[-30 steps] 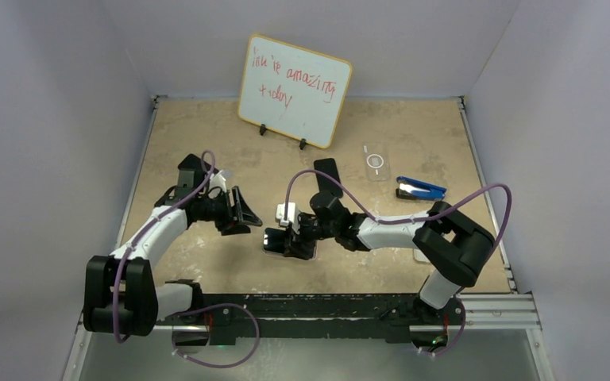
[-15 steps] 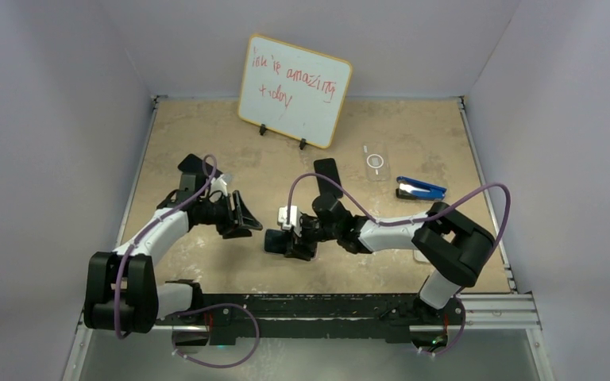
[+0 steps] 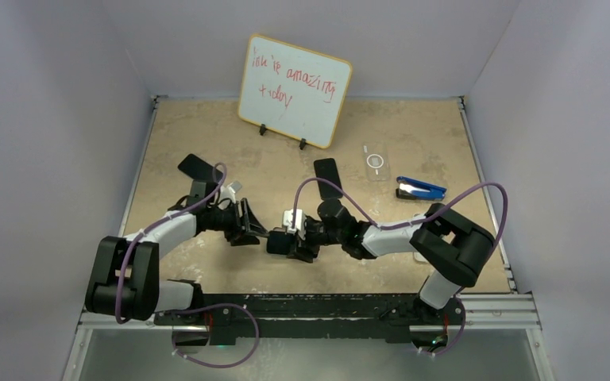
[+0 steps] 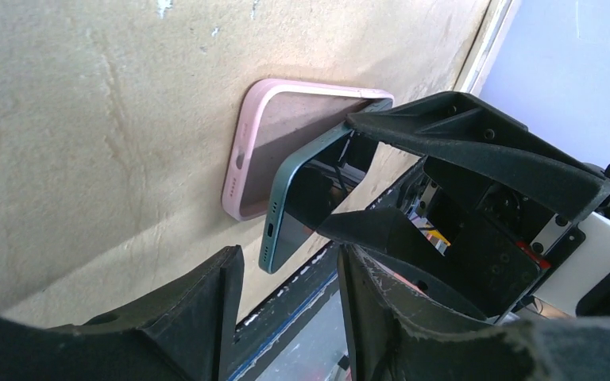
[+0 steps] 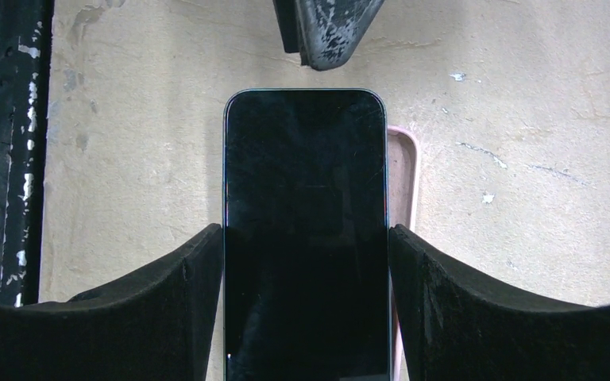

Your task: Put the phone into the phone case

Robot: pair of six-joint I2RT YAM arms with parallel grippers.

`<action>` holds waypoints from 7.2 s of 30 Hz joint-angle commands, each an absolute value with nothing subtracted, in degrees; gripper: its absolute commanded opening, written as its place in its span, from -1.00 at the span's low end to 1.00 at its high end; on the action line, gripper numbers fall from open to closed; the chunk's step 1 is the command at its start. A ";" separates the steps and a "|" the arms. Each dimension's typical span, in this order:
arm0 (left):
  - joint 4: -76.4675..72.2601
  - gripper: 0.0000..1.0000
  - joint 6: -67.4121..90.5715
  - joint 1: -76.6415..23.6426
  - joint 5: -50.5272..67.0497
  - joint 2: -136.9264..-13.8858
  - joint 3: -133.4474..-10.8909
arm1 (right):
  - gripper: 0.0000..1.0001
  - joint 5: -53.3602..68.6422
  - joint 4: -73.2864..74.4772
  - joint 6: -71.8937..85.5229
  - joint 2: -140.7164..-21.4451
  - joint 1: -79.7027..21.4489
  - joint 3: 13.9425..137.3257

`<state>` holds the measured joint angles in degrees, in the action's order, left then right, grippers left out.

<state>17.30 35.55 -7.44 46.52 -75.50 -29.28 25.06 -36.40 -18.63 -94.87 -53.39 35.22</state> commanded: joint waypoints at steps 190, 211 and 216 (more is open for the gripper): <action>3.82 -0.35 39.46 -28.30 27.87 -86.66 -36.60 | -0.03 28.71 -43.77 57.32 -88.96 -39.60 24.70; 3.63 -0.40 41.99 -28.30 31.07 -83.18 -30.78 | 0.15 19.86 -34.89 50.75 -92.01 -41.31 28.90; 3.30 -0.70 41.93 -28.30 30.74 -83.82 -29.99 | 0.16 21.55 -37.58 52.16 -95.34 -43.28 30.19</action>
<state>4.56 41.82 -27.94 31.09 -83.77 -31.20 20.73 -36.82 52.49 -92.99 -41.56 28.77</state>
